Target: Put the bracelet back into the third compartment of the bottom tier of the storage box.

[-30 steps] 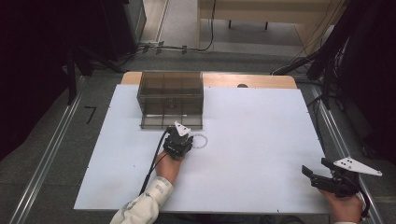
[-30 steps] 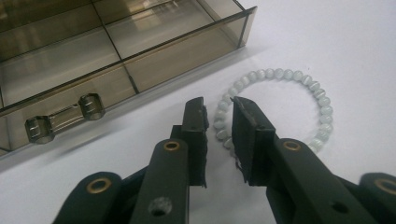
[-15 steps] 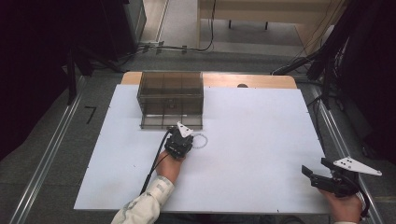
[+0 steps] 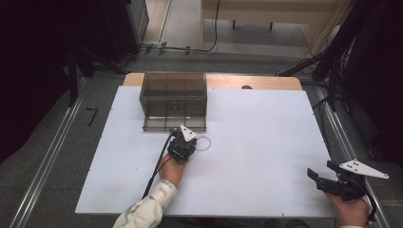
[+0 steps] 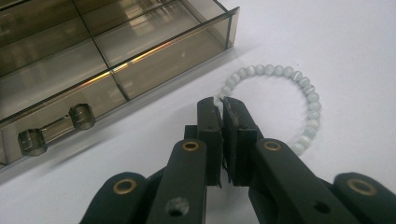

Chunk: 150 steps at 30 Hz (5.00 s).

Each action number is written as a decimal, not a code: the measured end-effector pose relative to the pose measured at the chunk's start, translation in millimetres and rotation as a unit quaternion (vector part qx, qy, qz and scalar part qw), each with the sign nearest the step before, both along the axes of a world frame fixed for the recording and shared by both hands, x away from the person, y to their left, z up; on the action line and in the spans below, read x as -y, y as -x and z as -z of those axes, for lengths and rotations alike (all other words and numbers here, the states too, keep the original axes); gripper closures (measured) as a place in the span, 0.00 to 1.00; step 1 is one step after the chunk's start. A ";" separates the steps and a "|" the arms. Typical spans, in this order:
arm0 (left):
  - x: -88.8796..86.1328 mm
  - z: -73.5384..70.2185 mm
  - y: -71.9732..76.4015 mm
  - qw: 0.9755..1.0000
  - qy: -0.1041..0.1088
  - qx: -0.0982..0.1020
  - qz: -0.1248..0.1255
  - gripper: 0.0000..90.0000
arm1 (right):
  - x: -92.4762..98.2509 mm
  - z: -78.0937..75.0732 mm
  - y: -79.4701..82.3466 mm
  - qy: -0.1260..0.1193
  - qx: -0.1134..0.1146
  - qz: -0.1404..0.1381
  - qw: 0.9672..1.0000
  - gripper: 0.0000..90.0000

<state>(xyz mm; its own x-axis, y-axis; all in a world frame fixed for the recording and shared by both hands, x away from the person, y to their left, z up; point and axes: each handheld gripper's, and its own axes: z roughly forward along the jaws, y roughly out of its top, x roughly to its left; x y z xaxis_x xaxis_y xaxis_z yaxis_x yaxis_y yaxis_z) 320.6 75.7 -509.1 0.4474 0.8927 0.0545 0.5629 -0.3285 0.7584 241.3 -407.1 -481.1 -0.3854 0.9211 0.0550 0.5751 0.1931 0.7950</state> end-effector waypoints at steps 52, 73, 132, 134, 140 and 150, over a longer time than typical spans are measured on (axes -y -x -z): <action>-15.8 -78.9 -15.8 0.997 0.074 0.037 -0.004 0.97 | 0.4 0.7 -0.4 0.003 -0.002 0.000 1.000 0.14; -13.1 -88.9 -38.2 0.996 0.068 0.048 -0.015 0.97 | -0.3 1.4 -0.7 0.002 -0.006 0.001 1.000 0.14; -4.8 -58.8 -64.2 0.996 0.078 0.008 -0.041 0.49 | 0.5 2.3 -0.5 0.002 -0.007 -0.002 1.000 0.14; -7.4 -58.7 -62.1 0.996 0.074 0.012 -0.045 0.47 | 0.4 2.3 -0.4 0.001 -0.006 -0.002 1.000 0.14; -16.0 -60.7 -55.5 0.995 0.081 0.018 -0.048 0.38 | 0.6 2.2 -0.1 0.001 -0.006 -0.001 1.000 0.14; -22.5 -58.8 -43.8 0.995 0.085 0.007 -0.041 0.23 | 1.0 1.9 0.3 -0.001 -0.006 0.000 1.000 0.14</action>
<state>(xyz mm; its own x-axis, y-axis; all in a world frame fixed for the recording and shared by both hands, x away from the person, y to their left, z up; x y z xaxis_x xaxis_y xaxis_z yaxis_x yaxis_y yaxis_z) 364.4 98.2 -450.3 0.3726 0.9231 -0.0952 0.5713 -0.1473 0.8074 241.0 -408.1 -483.0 -0.3856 0.9207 0.0604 0.5840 0.1928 0.7885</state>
